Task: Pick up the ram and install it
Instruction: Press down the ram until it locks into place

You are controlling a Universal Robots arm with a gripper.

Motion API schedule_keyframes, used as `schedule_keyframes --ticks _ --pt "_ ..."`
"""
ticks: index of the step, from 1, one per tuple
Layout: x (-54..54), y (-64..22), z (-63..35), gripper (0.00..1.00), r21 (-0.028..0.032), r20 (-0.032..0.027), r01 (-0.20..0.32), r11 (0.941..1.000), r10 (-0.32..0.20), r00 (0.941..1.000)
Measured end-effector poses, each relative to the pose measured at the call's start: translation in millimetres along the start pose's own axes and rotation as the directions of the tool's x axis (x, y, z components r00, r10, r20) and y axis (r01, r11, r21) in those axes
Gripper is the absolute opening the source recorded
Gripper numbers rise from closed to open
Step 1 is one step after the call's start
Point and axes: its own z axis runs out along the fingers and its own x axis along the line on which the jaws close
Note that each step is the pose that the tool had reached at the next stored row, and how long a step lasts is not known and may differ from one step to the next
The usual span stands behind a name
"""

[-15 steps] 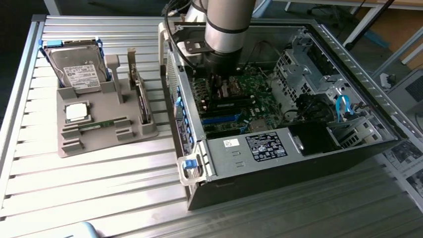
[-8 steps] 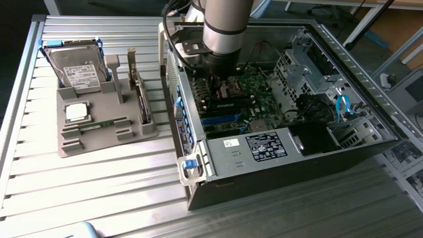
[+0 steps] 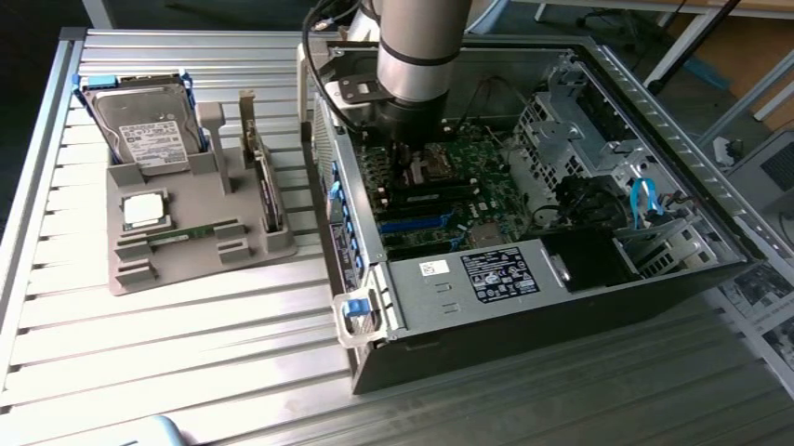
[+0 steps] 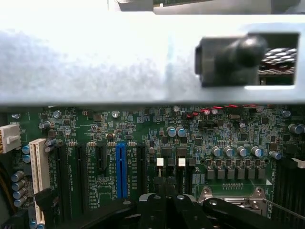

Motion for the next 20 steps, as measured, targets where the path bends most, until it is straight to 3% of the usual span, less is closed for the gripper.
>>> schedule_keyframes --ticks 12,20 --pt "-0.1 0.7 3.0 0.11 0.0023 0.0006 0.000 1.0000 0.000 1.0000" --pt "0.0 -1.2 -23.2 0.11 0.0019 0.0001 0.000 1.0000 0.000 1.0000"
